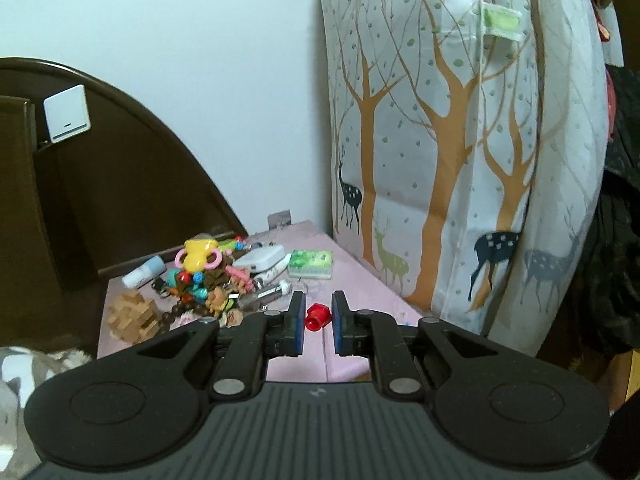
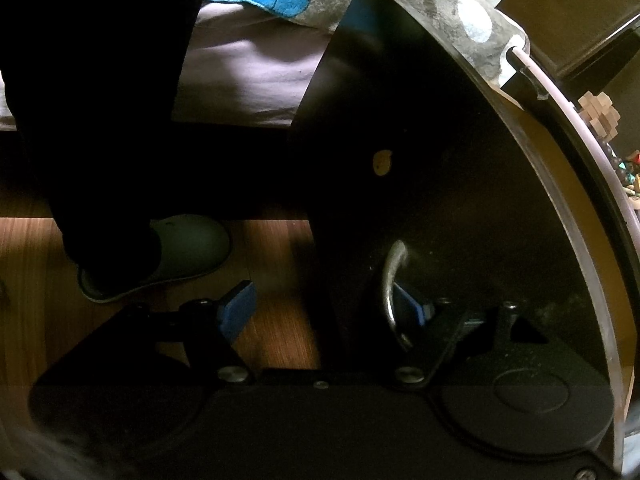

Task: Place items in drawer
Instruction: 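Carry the red corded plug into the open drawer and open the left tool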

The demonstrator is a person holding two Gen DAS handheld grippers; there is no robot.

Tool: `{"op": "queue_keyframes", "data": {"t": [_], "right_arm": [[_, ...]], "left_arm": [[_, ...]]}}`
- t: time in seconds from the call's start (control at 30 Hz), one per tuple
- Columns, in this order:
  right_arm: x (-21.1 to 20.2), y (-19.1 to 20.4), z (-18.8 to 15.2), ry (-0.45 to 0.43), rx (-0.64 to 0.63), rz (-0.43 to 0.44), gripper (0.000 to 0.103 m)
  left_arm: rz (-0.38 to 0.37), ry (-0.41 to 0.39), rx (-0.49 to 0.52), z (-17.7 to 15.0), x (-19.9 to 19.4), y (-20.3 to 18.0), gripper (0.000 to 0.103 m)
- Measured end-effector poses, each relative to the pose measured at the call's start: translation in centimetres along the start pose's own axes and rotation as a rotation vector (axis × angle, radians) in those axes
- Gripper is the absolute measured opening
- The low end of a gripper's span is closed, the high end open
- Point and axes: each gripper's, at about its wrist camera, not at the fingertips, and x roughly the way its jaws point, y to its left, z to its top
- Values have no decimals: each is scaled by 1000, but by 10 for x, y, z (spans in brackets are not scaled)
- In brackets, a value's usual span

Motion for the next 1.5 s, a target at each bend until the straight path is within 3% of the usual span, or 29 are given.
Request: {"op": "queue_keyframes", "data": {"t": [0.27, 0.53, 0.87, 1.07, 1.13, 1.17, 1.2, 1.23, 1.5], "right_arm": [[1, 1, 1, 2, -3, -4, 75], [2, 1, 0, -1, -9, -3, 77], [2, 3, 0, -1, -15, -8, 78], [3, 4, 0, 1, -19, -9, 78], [3, 4, 0, 1, -20, -9, 78], [3, 4, 0, 1, -20, -9, 78], [3, 4, 0, 1, -20, -10, 78], [3, 4, 0, 1, -20, -10, 78], [2, 4, 1, 4, -14, -10, 78]], "left_arm": [[19, 131, -11, -49, 27, 7, 12], [41, 159, -75, -73, 50, 24, 12], [77, 421, -123, -166, 104, 38, 12], [108, 500, -134, -186, 109, 48, 13], [88, 542, -121, -189, 110, 49, 19], [85, 548, -110, -191, 110, 49, 34], [93, 538, -97, -192, 107, 48, 57], [95, 524, -95, -192, 104, 47, 64], [110, 504, -163, -192, 97, 48, 66]]}}
